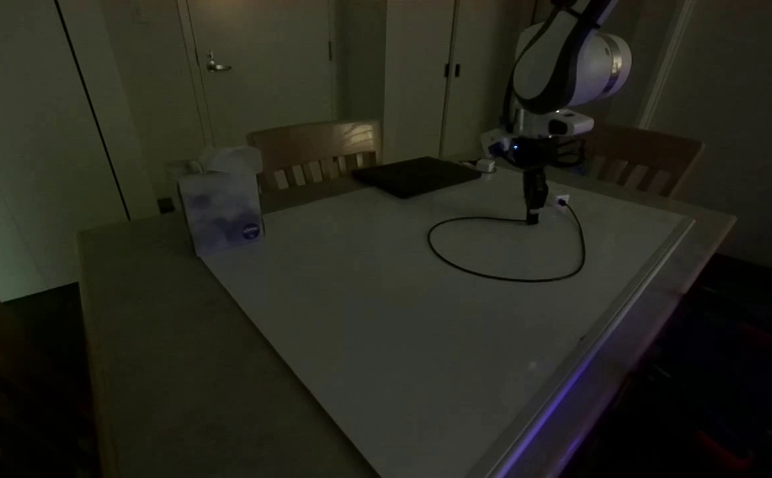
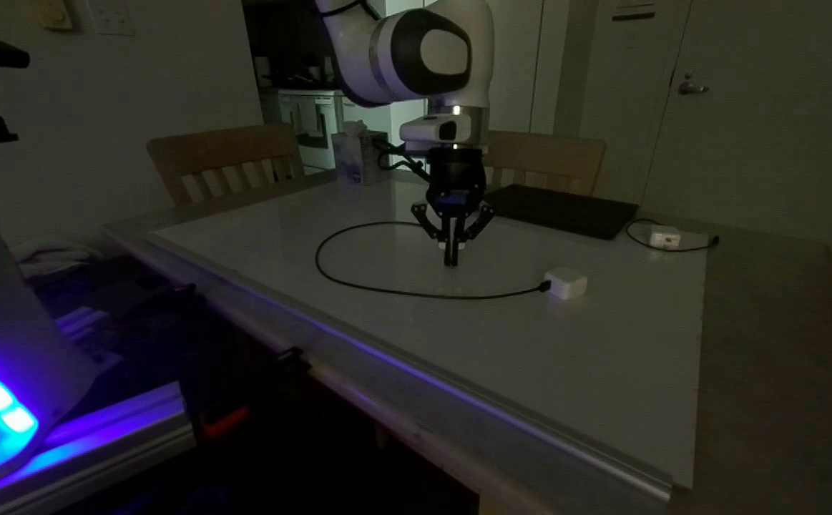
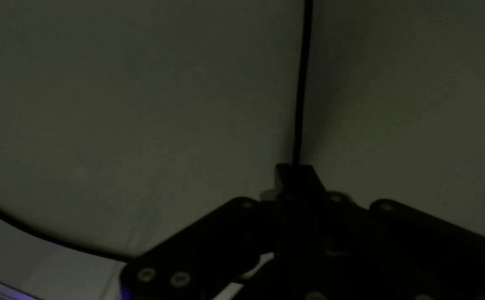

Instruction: Straighten the cable

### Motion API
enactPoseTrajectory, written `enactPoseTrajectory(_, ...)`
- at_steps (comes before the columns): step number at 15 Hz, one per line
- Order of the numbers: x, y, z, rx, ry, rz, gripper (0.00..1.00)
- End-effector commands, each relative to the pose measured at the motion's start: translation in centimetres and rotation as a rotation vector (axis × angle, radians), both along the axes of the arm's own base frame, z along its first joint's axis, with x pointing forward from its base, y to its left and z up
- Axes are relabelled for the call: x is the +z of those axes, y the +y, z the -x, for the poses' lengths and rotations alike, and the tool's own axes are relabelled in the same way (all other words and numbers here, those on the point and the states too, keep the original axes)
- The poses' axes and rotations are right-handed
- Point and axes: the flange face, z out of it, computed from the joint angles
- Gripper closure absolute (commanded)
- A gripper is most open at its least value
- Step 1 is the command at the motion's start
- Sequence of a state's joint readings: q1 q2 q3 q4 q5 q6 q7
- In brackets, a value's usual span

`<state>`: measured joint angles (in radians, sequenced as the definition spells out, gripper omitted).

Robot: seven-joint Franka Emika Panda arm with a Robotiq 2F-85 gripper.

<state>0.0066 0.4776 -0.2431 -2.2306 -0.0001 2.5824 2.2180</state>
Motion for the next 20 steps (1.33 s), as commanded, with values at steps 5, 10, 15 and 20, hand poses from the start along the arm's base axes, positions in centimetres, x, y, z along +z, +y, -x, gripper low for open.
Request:
enactPoseTrajectory(5, 0.6, 8.0, -2.1, 0.415, 0.020, 0.040, 0.98)
enactPoseTrajectory(10, 0.3, 10.2, -2.3, 0.481, 0.015, 0.021, 0.94)
enactPoseTrajectory(15, 0.7, 12.2, -4.0, 0.668, -0.022, 0.052, 0.98)
enactPoseTrajectory(20, 1.8, 17.7, -7.1, 0.921, -0.090, 0.001, 0.98)
